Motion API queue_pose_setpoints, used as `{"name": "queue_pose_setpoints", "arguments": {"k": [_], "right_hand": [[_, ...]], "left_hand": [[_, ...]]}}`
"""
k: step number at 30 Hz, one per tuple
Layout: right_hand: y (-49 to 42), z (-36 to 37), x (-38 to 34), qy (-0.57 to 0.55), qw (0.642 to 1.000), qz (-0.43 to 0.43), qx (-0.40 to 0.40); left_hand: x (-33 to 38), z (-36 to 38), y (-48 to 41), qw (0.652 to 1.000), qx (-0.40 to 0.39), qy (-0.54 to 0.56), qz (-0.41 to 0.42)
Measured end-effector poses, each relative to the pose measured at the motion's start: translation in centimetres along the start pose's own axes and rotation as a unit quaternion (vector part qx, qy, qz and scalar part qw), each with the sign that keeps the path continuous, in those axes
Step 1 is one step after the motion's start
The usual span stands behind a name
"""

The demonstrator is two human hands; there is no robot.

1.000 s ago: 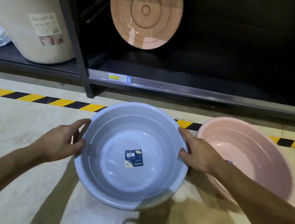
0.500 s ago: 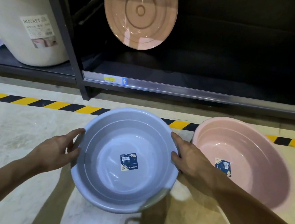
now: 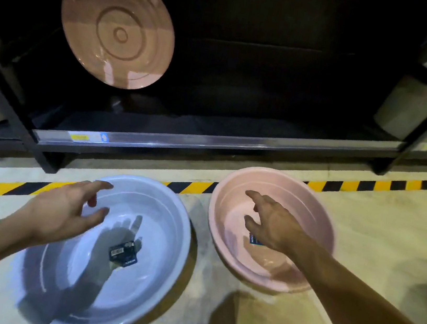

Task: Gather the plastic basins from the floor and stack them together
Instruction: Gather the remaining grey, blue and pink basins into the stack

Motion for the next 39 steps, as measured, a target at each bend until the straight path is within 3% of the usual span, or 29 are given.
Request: {"name": "queue_pose_setpoints", "arguments": {"k": [11, 18, 25, 29, 39], "right_hand": [[0.9, -2.8, 9.7, -0.018, 0.991, 0.119, 0.058], [0.6, -3.9, 15.0, -0.016, 0.982, 0.177, 0.06], [1.1, -3.5, 19.1, -0.015, 0.98, 0.188, 0.061], [0.9, -3.2, 20.4, -0.021, 0.979, 0.191, 0.062], [1.3, -2.0, 22.5, -0.066, 0.977, 0.201, 0.023]], "left_hand": [[12.5, 2.7, -9.3, 0.993, 0.006, 0.082, 0.084], [17.1, 6.4, -12.2, 0.981, 0.003, 0.183, 0.061], [19.7, 11.2, -12.7, 0.979, -0.043, 0.197, 0.003], [20.3, 12.4, -13.1, 0.978, -0.027, 0.204, -0.037], [21.0, 13.1, -13.7, 0.964, -0.041, 0.26, -0.051]]}}
Point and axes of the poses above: each hand's wrist, its own y-axis away from the middle knuckle, its own z-axis out of the palm, x = y × z, the point moved 3 cm from there along -y, towards the middle knuckle, and after that the axes turned 14 degrees about z, right-handed, at the moved point
